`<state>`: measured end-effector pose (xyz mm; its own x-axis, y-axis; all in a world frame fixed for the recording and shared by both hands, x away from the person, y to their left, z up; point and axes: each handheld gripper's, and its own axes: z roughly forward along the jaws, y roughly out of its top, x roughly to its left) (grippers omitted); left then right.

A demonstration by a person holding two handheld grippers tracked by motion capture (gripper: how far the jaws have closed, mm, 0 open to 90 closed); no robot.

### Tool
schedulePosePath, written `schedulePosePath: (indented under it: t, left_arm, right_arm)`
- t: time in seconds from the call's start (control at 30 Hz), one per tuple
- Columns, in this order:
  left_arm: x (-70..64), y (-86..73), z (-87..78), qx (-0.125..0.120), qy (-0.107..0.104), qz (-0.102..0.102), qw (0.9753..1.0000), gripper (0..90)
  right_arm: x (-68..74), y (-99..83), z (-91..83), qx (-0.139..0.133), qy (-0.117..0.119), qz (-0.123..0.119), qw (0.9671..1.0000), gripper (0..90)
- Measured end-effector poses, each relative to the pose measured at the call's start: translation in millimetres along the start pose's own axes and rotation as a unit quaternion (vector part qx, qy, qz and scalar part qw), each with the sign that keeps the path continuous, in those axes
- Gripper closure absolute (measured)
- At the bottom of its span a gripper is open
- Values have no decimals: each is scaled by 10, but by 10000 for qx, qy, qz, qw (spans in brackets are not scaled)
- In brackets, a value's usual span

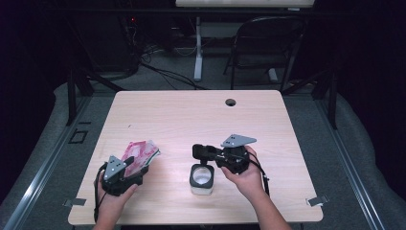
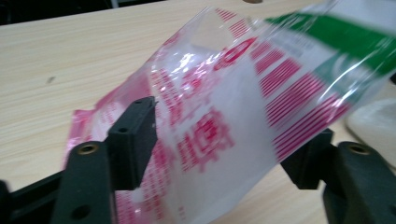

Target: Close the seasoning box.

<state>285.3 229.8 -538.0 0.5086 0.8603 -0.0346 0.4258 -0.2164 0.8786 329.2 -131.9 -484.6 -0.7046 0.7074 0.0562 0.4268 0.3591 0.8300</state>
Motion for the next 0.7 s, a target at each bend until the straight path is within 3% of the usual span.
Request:
schedulePosePath:
  t: [0.17,0.4,0.5,0.7]
  left_arm:
    - [-151,-15,43,248,-213,211,9992,258]
    - [-312,19,89,273,-496,340,9978,249]
    - [-393,36,126,283,-680,372,9966,249]
    - [-550,27,246,450,-833,667,9933,249]
  right_arm:
    - [29,-4,-15,3,-33,-87,10000,761]
    - [73,-17,-53,40,-101,-163,9998,762]
    - [94,-24,-73,18,-47,-133,9999,746]
    - [144,-22,-125,-50,173,-67,9998,698]
